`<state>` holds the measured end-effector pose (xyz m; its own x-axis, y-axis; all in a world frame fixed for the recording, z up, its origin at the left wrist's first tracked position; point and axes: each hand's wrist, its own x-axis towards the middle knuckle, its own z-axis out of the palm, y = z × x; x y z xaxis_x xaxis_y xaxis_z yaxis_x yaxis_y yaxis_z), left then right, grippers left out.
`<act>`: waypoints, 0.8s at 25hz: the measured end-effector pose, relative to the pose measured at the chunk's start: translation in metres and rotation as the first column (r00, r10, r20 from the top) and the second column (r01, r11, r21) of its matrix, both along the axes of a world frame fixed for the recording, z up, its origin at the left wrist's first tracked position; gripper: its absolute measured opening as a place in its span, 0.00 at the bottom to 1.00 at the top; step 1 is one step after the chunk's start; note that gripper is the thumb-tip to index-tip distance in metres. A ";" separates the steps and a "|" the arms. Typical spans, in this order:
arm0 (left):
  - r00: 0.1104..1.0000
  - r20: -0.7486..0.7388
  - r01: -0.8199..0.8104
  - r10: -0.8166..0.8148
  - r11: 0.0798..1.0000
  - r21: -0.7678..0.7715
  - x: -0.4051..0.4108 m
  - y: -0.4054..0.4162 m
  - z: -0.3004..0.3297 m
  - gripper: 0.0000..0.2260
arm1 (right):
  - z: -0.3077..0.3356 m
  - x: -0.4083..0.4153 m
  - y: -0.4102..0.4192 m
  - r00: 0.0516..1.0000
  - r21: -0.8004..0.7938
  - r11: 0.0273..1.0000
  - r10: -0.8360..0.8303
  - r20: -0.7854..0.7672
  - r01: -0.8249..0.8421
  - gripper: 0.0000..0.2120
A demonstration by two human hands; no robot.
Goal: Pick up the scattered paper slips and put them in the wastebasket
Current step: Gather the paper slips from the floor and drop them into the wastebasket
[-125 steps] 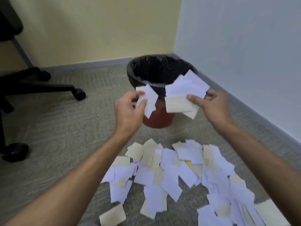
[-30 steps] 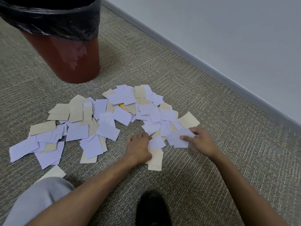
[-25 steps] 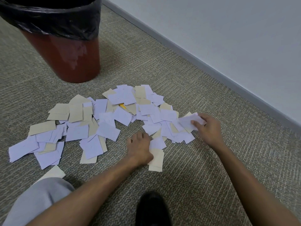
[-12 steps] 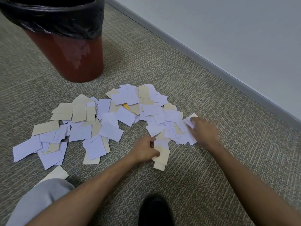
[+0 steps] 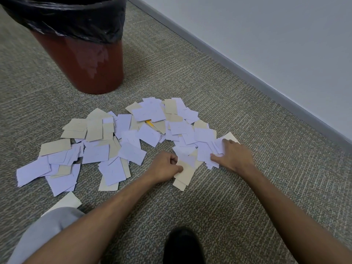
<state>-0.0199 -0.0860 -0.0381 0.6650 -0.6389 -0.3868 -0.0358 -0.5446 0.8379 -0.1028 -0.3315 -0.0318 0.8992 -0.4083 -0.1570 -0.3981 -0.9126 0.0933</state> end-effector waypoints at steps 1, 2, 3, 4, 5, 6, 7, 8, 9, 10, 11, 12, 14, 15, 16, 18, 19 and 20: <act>1.000 0.008 0.002 -0.002 1.000 -0.004 0.000 0.000 0.000 0.17 | 0.001 0.000 0.002 1.000 -0.002 1.000 -0.006 0.009 0.006 0.29; 1.000 0.012 0.001 -0.001 1.000 -0.008 0.000 0.000 0.000 0.17 | 0.001 0.001 0.003 1.000 -0.003 1.000 -0.013 0.016 0.013 0.27; 1.000 0.019 -0.002 0.002 1.000 -0.007 0.000 0.000 0.001 0.16 | 0.001 0.002 0.003 1.000 0.001 1.000 -0.017 0.026 0.017 0.25; 1.000 0.029 -0.005 0.005 1.000 -0.004 0.000 0.000 0.000 0.16 | 0.001 0.002 0.004 0.999 0.002 1.000 -0.015 0.036 0.015 0.23; 0.999 0.036 -0.008 0.008 1.000 0.002 0.000 0.000 0.000 0.17 | 0.000 0.003 0.004 0.999 -0.001 1.000 -0.008 0.049 0.008 0.21; 0.999 0.038 -0.013 0.013 1.000 0.009 0.001 0.001 0.000 0.17 | 0.001 0.004 0.005 0.998 -0.015 1.000 -0.005 0.059 0.006 0.19; 0.999 0.038 -0.024 0.024 1.000 0.014 0.001 0.001 0.000 0.18 | 0.002 0.005 0.004 0.997 -0.034 0.999 -0.005 0.072 0.008 0.17; 0.999 0.043 -0.033 0.032 0.999 0.015 0.000 0.001 0.002 0.19 | 0.004 0.005 0.004 0.996 -0.048 0.999 -0.010 0.087 0.014 0.15; 0.998 0.054 -0.040 0.039 0.999 0.015 0.000 0.001 0.004 0.20 | 0.005 0.005 0.004 0.993 -0.046 0.999 -0.015 0.118 0.021 0.12; 0.997 0.068 -0.049 0.048 0.999 0.014 0.002 0.002 0.007 0.20 | 0.008 0.003 0.003 0.987 -0.024 0.999 -0.025 0.158 0.029 0.11; 0.994 0.088 -0.066 0.065 0.998 0.005 0.004 0.002 0.011 0.19 | 0.011 0.002 0.003 0.977 0.025 0.999 -0.034 0.211 0.030 0.10; 0.990 0.109 -0.088 0.089 0.996 -0.011 0.007 0.003 0.016 0.17 | 0.014 0.000 0.004 0.962 0.110 0.994 -0.052 0.266 0.023 0.11; 0.975 0.169 -0.137 0.143 0.989 -0.047 0.017 0.006 0.025 0.09 | 0.021 -0.002 0.009 0.910 0.348 0.937 -0.112 0.400 -0.038 0.12; 0.958 0.229 -0.168 0.174 0.985 -0.047 0.021 0.007 0.028 0.10 | 0.024 -0.001 0.012 0.880 0.465 0.882 -0.154 0.449 -0.082 0.11; 0.935 0.303 -0.186 0.186 0.982 -0.027 0.024 0.009 0.030 0.12 | 0.027 -0.001 0.016 0.860 0.550 0.828 -0.197 0.470 -0.111 0.09; 0.880 0.448 -0.193 0.160 0.981 0.029 0.024 0.012 0.032 0.10 | 0.029 -0.001 0.022 0.861 0.620 0.772 -0.215 0.460 -0.138 0.08; 0.863 0.489 -0.179 0.129 0.982 0.056 0.021 0.013 0.034 0.08 | 0.027 -0.001 0.023 0.873 0.622 0.771 -0.203 0.442 -0.136 0.15; 0.852 0.516 -0.152 0.088 0.985 0.082 0.017 0.014 0.033 0.07 | 0.024 -0.002 0.022 0.888 0.604 0.788 -0.186 0.420 -0.121 0.21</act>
<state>-0.0026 -0.0724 -0.0048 0.8576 -0.5128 -0.0389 -0.3676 -0.6643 0.6509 -0.1047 -0.3093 -0.0079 0.9177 -0.3965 0.0252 -0.2845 -0.6999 -0.6552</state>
